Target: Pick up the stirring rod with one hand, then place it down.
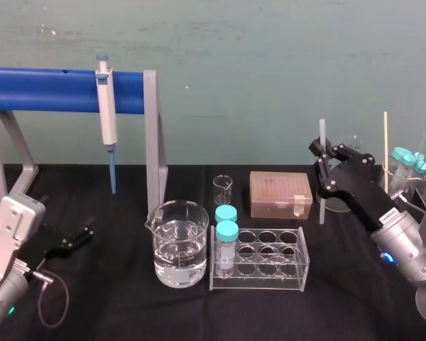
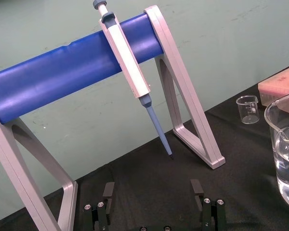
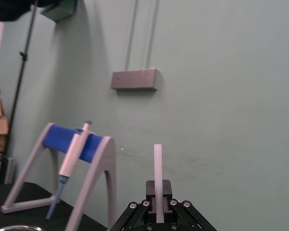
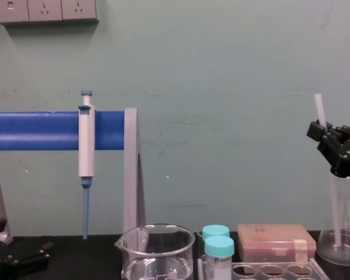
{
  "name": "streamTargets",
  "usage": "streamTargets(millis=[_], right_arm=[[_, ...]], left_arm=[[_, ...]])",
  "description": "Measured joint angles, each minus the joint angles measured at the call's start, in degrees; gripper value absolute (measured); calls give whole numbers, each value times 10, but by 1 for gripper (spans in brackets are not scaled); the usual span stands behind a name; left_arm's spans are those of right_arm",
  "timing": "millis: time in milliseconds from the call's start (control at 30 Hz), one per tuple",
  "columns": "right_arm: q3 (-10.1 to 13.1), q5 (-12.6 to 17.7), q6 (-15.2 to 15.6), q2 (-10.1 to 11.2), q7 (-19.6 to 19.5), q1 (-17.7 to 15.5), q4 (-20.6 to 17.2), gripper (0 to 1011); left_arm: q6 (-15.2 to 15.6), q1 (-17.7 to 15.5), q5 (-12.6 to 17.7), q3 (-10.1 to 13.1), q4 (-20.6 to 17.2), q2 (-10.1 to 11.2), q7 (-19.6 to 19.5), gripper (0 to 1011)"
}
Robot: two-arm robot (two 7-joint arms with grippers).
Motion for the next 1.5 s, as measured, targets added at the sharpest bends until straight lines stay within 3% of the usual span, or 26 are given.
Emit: streamTargets(millis=[433, 1500], right_arm=[[-7, 21, 6, -4, 54, -5, -11, 72], [-36, 55, 65, -4, 71, -15, -24, 72]], left_arm=[[0, 0, 0, 0, 0, 0, 0, 1000], [0, 0, 0, 0, 0, 0, 0, 1000]])
